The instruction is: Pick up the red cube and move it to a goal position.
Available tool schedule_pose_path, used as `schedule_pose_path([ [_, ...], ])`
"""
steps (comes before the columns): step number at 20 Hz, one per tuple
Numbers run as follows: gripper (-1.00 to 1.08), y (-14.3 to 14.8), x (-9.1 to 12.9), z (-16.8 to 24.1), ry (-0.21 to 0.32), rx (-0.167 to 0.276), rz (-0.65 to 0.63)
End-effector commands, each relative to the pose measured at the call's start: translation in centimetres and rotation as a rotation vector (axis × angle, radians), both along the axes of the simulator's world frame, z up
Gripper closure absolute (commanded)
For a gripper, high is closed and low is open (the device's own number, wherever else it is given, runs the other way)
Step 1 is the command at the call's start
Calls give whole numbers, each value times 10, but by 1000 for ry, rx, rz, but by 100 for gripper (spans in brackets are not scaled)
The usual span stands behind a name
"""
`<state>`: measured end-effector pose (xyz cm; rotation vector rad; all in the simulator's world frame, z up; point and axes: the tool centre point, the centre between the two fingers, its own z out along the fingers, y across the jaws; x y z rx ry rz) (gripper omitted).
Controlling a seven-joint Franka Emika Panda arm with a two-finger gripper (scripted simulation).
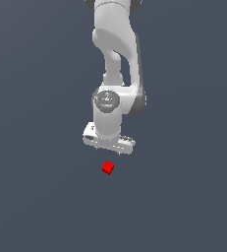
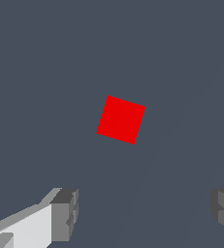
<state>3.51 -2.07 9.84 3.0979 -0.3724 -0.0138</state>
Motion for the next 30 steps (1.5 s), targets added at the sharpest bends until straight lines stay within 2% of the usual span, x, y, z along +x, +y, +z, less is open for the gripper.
schedule_pose_path([
  [1, -92, 1, 10, -17, -3, 3, -62],
  [10, -92, -1, 40, -63, -11, 14, -233],
  [20, -92, -3, 50, -78, -14, 18, -291],
  [21, 108, -3, 50, -78, -14, 18, -291],
  [30, 108, -3, 50, -78, -14, 18, -291],
])
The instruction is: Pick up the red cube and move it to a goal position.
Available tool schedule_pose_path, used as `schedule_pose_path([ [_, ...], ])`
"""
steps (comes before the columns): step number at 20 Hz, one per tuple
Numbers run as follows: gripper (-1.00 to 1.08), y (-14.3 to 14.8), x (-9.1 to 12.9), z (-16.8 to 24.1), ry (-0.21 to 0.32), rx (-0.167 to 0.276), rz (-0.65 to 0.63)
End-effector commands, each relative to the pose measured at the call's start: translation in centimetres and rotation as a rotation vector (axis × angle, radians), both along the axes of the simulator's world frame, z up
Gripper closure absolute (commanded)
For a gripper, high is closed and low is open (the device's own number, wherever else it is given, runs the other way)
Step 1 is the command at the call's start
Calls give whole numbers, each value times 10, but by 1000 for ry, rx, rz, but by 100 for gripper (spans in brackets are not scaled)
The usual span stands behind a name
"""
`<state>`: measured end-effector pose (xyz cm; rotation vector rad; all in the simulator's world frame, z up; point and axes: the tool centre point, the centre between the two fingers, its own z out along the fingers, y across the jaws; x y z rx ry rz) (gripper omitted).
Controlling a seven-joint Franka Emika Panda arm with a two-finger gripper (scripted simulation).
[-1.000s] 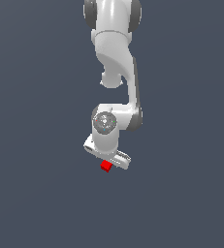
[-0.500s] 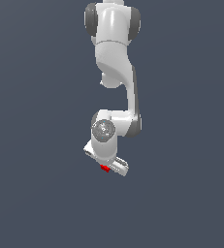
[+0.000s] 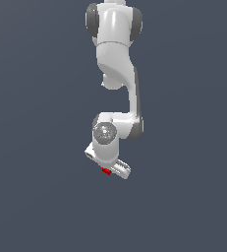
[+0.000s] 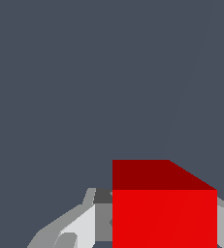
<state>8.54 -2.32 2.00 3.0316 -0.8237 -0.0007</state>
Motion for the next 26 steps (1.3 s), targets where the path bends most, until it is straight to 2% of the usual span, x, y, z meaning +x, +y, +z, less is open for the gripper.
schedule_pose_path([
  [1, 108, 0, 0, 0, 0, 0, 0],
  [11, 108, -7, -11, 15, 0, 0, 0],
  [26, 108, -40, -54, 77, 0, 1, -1],
])
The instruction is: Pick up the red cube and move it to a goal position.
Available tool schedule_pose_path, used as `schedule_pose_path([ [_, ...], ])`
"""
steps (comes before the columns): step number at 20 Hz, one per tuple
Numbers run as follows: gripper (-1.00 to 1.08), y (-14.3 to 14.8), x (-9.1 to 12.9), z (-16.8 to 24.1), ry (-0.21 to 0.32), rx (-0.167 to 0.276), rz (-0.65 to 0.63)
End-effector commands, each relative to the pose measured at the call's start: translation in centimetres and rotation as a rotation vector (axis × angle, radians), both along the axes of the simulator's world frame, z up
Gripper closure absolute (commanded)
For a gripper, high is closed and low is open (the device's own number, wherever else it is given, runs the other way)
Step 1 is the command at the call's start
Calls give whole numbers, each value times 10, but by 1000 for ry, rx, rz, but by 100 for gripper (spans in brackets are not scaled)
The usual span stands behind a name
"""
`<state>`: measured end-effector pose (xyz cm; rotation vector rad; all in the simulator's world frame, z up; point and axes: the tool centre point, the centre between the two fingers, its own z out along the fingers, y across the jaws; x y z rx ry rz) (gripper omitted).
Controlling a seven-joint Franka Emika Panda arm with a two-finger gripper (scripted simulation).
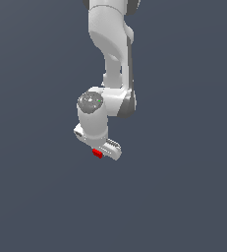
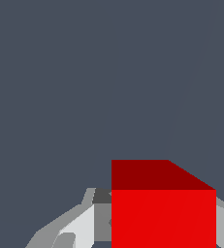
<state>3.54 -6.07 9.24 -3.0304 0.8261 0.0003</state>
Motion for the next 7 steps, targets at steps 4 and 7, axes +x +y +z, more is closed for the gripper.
schedule_pose_path([
  [4, 108, -6, -8, 13, 0, 0, 0],
  [7, 108, -8, -9, 15, 0, 0, 0],
])
